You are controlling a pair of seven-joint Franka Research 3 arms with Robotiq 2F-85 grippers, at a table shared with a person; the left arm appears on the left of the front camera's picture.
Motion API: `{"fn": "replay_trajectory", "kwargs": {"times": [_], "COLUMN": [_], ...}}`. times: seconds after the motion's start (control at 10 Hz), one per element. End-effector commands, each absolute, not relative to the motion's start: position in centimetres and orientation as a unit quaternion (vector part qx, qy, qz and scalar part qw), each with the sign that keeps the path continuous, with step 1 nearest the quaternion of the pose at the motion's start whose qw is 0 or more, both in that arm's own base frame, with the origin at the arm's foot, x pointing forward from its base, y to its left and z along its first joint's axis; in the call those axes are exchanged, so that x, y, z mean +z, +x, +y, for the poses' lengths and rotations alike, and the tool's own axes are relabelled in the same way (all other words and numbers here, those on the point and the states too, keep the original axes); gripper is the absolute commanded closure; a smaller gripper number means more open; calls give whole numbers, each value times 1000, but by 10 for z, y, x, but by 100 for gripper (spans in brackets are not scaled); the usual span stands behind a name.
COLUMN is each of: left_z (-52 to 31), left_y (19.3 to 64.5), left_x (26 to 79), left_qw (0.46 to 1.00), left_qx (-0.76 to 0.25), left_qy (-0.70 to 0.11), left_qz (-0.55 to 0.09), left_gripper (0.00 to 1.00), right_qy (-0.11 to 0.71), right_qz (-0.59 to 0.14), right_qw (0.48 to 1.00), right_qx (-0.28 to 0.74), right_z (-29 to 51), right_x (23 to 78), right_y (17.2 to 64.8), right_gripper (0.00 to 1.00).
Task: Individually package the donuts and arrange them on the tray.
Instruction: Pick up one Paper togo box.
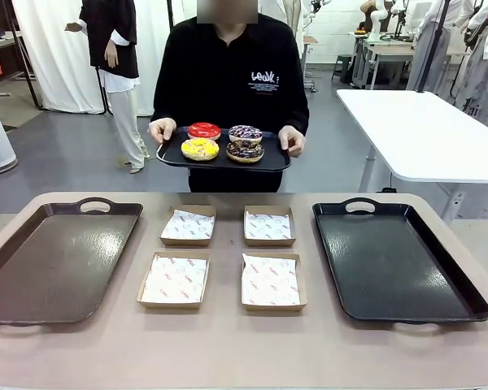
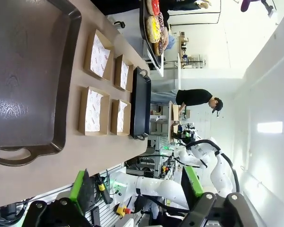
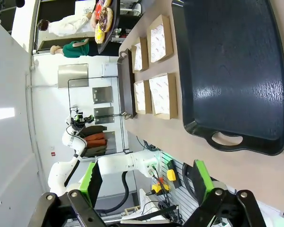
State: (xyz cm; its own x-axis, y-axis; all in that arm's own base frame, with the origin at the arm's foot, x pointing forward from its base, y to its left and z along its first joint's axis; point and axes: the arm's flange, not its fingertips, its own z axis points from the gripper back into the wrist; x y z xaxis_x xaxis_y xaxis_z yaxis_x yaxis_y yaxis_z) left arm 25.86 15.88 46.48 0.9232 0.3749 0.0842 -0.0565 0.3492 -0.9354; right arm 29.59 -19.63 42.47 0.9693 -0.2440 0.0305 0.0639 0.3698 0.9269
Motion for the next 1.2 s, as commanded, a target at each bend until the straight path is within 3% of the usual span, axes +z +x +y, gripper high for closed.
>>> {"fn": "replay_trajectory", "kwargs": {"times": [0.0,1.1], "left_z": [159,159], "left_y": [260,260], "left_x": [467,467], "left_qw": [804,804], "left_qx": [132,132], "left_qy": [-559,-559], "left_qz": [-153,-153], "left_gripper": [0,0], "right_qy": [559,553], "right_qz": [-82,-81], "right_qw": [820,824], "right_qx": [-93,-93], "right_z": [-196,-196], "right_x": [425,425], "right_y": [296,296], "right_gripper": [0,0]}}
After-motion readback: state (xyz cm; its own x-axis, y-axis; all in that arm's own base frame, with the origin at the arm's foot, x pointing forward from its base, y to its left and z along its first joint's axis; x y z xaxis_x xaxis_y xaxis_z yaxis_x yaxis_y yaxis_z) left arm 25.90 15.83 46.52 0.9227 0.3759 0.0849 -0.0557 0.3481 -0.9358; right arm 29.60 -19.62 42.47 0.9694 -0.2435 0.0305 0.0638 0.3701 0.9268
